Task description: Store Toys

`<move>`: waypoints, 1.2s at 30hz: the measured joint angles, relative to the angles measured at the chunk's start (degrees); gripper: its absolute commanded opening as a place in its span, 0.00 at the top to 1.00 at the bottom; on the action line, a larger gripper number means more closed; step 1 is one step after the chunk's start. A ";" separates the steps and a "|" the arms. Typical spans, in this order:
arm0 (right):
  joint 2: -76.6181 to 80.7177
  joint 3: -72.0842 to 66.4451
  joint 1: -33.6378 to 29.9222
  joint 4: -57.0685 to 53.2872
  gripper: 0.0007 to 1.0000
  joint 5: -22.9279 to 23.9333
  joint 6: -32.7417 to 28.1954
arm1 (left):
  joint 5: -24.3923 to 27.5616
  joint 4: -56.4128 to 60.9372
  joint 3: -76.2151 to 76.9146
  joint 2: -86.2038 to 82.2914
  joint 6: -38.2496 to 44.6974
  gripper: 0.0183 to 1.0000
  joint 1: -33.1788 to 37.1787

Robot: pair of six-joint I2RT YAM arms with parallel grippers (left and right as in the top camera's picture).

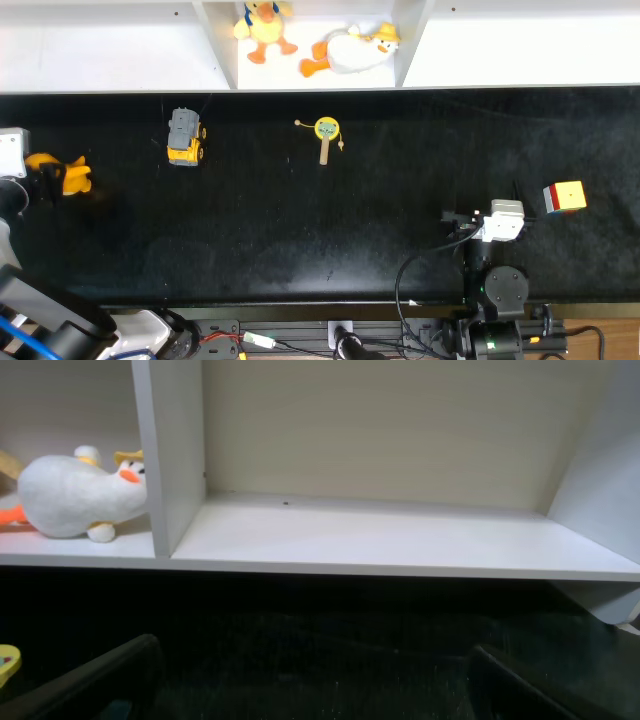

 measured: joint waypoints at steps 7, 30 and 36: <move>0.00 0.00 0.00 0.00 0.00 0.00 0.00 | 1.03 1.07 -0.02 0.00 -1.07 0.59 0.00; 0.00 0.00 0.00 0.02 0.00 0.00 0.00 | -4.68 10.82 10.05 -1.70 -16.94 0.77 -17.97; 0.00 0.00 0.00 0.00 0.00 0.00 -0.02 | -9.90 16.37 10.05 -1.68 -20.46 0.78 -22.62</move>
